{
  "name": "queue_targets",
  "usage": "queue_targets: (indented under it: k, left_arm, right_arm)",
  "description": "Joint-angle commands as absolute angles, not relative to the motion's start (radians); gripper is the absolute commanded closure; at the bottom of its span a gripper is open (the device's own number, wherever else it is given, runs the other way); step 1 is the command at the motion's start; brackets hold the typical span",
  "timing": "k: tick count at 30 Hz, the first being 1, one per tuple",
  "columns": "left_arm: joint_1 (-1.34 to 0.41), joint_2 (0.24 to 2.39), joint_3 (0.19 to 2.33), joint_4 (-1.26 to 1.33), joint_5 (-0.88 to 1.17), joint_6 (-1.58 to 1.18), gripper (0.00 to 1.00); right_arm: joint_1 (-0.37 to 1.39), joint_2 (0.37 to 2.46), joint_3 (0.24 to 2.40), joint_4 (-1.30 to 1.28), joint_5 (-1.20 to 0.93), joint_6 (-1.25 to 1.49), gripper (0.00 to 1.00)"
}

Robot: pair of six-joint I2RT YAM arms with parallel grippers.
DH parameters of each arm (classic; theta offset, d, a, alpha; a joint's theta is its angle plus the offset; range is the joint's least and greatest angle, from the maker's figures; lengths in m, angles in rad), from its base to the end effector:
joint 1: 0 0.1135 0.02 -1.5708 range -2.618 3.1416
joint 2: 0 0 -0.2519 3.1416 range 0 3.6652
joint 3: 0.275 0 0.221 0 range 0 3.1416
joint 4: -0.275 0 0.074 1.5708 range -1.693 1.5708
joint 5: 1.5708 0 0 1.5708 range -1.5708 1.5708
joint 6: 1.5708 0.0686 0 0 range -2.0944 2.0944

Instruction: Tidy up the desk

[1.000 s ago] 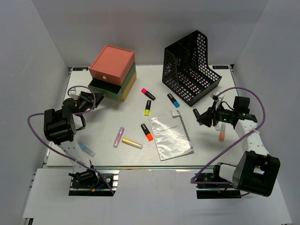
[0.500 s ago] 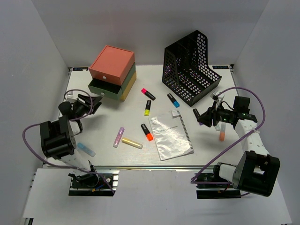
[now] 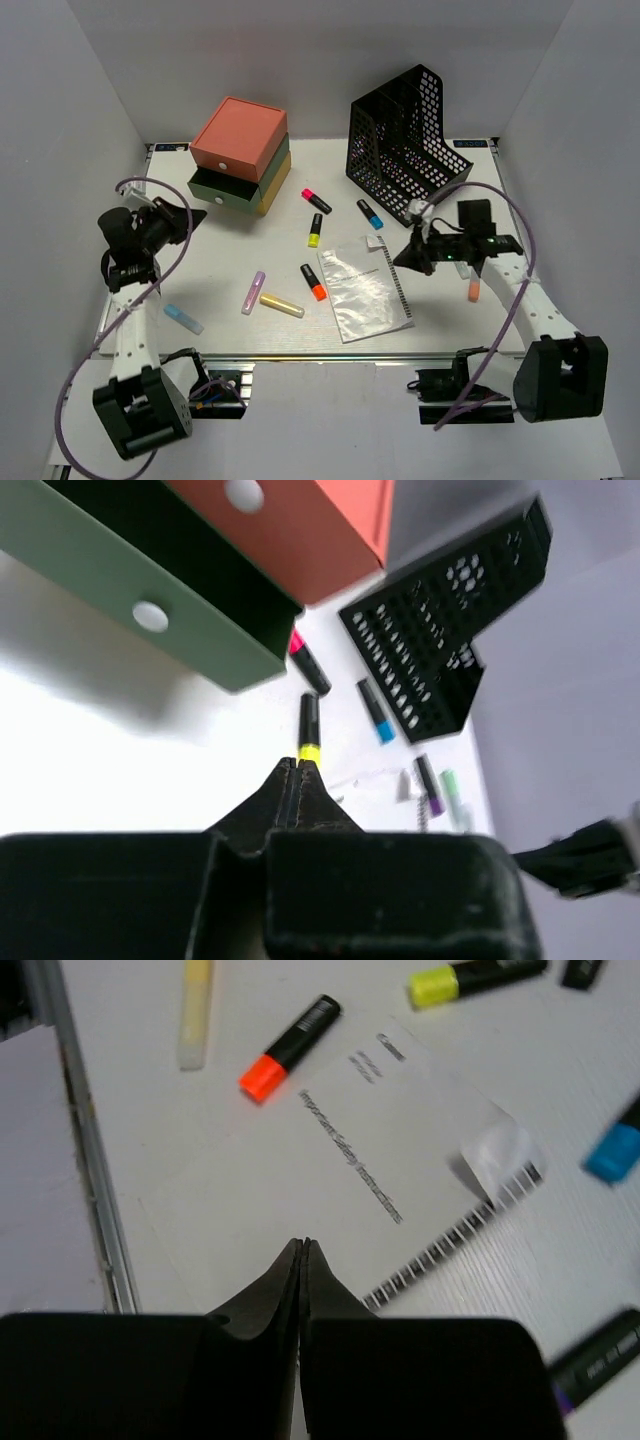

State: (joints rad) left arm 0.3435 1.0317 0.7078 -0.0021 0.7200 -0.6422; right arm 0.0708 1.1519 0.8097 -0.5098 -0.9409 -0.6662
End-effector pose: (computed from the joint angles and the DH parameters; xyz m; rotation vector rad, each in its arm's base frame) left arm 0.2322 0.0350 0.2787 -0.4331 1.8576 -0.8820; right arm 0.2089 0.0704 0.2427 -1.1240 1.8037 0.7848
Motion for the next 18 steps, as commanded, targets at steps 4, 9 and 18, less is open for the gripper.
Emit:
queue_targets:
  k: [4,9,18]
  left_arm:
    - [0.318,0.891,0.663,-0.219,0.739,-0.428,0.91]
    - [0.284,0.804,0.669,-0.290,0.661,-0.361,0.65]
    - [0.284,0.700,0.623,-0.348,0.626,-0.341,0.38]
  right_arm:
    - [0.287,1.206,0.988,-0.597,-0.757,-0.660,1.00]
    - [0.414,1.304,1.104,-0.520,-0.485,-0.525,0.77]
    - [0.377,1.330,1.126,-0.497,-0.157,-0.269,0.22]
